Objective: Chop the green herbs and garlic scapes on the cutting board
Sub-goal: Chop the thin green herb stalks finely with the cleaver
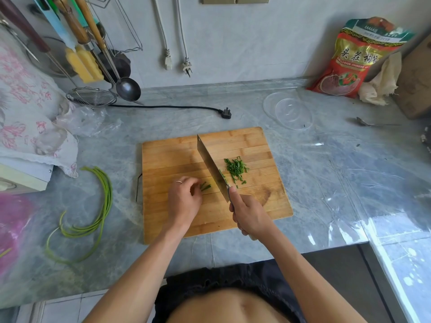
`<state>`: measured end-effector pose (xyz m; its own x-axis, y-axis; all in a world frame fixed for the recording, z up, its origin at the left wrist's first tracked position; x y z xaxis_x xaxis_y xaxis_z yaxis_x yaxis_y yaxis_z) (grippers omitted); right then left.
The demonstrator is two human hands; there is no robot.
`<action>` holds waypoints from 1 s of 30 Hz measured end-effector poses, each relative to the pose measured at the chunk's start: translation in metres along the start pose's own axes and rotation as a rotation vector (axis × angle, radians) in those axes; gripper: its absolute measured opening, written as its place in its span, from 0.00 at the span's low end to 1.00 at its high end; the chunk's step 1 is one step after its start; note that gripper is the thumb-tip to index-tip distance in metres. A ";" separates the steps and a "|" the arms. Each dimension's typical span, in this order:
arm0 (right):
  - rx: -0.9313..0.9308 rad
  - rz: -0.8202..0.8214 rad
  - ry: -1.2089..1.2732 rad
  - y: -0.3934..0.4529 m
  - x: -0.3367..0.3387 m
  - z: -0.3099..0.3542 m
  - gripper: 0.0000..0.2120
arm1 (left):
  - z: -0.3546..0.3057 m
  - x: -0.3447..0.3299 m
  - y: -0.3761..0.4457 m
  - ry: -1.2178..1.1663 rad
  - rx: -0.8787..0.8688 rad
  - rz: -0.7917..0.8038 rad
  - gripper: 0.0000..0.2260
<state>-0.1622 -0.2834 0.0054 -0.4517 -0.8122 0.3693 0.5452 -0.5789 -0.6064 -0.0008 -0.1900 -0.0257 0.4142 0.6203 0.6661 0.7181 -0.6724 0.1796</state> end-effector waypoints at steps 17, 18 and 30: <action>0.034 -0.018 -0.069 -0.009 -0.003 0.002 0.29 | 0.011 -0.004 -0.008 0.045 0.000 -0.017 0.10; 0.035 -0.024 -0.066 -0.010 -0.002 0.002 0.29 | 0.011 -0.004 -0.008 0.039 -0.005 -0.011 0.08; 0.107 -0.025 -0.273 -0.015 -0.021 0.001 0.31 | 0.013 -0.010 -0.008 0.202 -0.017 0.004 0.08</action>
<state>-0.1601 -0.2577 0.0070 -0.2670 -0.7783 0.5683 0.6144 -0.5918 -0.5218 -0.0037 -0.1854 -0.0427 0.2947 0.5253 0.7983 0.7064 -0.6824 0.1882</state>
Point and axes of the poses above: each hand's wrist, its own y-axis towards the middle knuckle, its own x-axis out of the back of the hand, z = x × y, the point moved 7 cm from there along y, towards the middle knuckle, and after that the axes turned 6 degrees about -x, right-handed, at the moved point
